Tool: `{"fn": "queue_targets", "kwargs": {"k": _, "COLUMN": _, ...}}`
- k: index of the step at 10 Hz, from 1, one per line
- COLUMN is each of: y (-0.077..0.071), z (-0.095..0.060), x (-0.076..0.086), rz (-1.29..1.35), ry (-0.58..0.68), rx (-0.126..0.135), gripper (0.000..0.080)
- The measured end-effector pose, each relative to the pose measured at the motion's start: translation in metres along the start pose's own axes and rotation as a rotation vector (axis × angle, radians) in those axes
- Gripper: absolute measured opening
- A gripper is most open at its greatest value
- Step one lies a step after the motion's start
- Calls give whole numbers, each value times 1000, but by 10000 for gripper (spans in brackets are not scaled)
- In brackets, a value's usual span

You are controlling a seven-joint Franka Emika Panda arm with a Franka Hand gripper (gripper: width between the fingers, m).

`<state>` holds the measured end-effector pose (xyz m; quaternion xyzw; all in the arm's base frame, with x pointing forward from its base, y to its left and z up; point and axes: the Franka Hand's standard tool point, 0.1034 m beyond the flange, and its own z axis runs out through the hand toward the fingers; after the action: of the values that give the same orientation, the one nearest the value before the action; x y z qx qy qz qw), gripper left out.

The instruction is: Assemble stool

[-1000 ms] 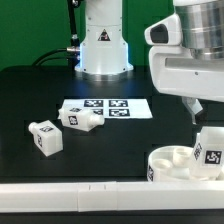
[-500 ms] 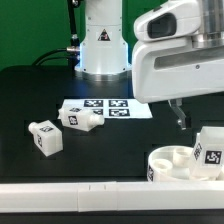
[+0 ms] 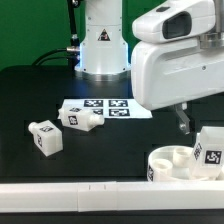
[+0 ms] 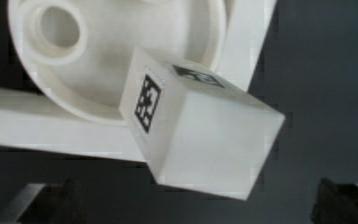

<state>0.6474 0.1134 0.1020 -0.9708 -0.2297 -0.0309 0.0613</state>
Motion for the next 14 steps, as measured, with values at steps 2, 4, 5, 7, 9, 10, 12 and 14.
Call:
{"fn": "queue_targets", "kwargs": {"k": 2, "y": -6, "z": 5, "x": 0, "rz": -301, "ry": -21, "rx": -32, "gripper": 649}}
{"fn": "queue_targets", "kwargs": {"k": 4, "y": -4, "z": 6, "x": 0, "rz": -385, "ry": -13, "rx": -38, "gripper": 649}}
{"fn": "queue_targets", "kwargs": {"k": 5, "y": -2, "z": 6, "x": -1, "rz": -466, "ry": -17, "rx": -41, "gripper": 649}}
{"fn": "queue_targets", "kwargs": {"k": 7, "y": -5, "z": 16, "x": 0, "rz": -676, "ry": -42, "rx": -78, "gripper": 649}}
{"fn": "queue_targets", "kwargs": {"k": 9, "y": -8, "z": 28, "x": -2, "rz": -874, "ry": -82, "rx": -91, "gripper": 649}}
{"fn": "queue_targets", "kwargs": {"k": 10, "y": -7, "z": 34, "x": -5, "rz": -886, "ry": -91, "rx": -87, "gripper": 649}}
{"fn": "queue_targets", "kwargs": {"k": 12, "y": -6, "z": 34, "x": -5, "rz": -859, "ry": -90, "rx": -88, "gripper": 540}}
{"fn": "queue_targets", "kwargs": {"k": 14, "y": -7, "z": 34, "x": -6, "rz": -723, "ry": -83, "rx": -91, "gripper": 403}}
